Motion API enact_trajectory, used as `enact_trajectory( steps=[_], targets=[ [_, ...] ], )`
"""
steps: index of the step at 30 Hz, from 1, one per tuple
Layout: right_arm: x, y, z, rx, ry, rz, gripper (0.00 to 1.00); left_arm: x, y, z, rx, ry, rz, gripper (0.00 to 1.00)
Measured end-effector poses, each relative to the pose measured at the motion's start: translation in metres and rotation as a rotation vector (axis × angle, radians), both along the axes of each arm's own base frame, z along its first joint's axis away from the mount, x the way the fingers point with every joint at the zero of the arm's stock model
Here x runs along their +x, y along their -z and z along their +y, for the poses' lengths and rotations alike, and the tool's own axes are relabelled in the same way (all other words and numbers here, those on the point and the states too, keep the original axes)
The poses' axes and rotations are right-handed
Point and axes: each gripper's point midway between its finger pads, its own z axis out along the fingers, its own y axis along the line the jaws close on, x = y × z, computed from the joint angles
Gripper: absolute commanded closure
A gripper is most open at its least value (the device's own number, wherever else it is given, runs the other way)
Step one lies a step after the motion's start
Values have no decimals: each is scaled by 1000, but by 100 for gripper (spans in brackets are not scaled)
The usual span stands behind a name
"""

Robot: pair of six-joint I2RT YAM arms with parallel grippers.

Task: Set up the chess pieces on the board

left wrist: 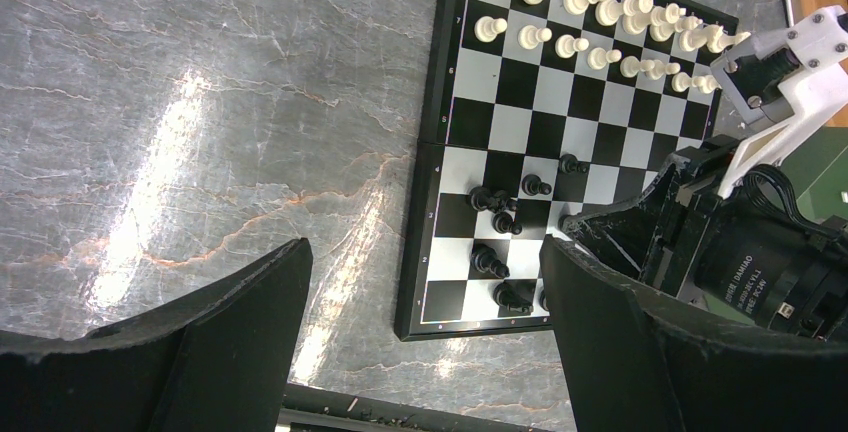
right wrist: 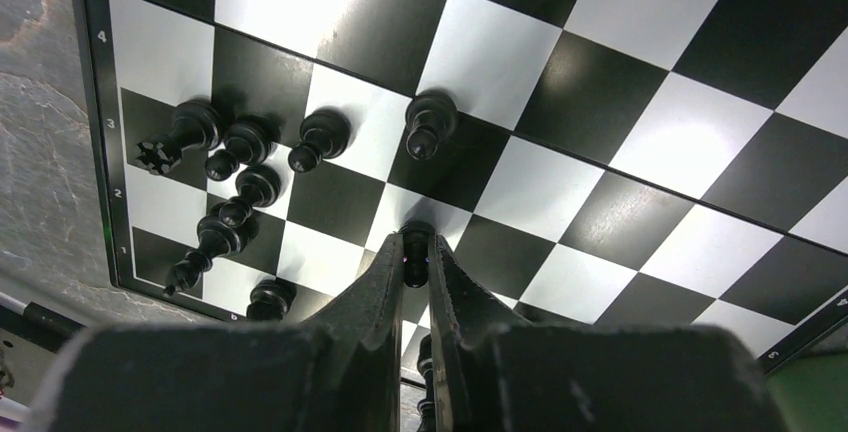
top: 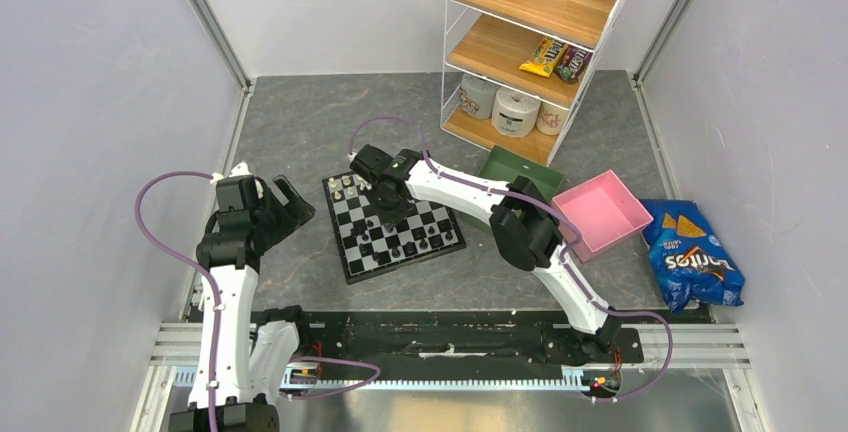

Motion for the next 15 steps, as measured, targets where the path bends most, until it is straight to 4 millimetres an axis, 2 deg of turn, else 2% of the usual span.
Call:
enact_trajectory(
  steps=[3,11,15],
  targets=[
    [-2,0,-3,3,0,-2,85,0,0,0,0,0,0,9],
    [-19,0,-27,-35,0,24,86,0,0,0,0,0,0,9],
    [-21,1,-30,-40,0,27,86,0,0,0,0,0,0,9]
  ],
)
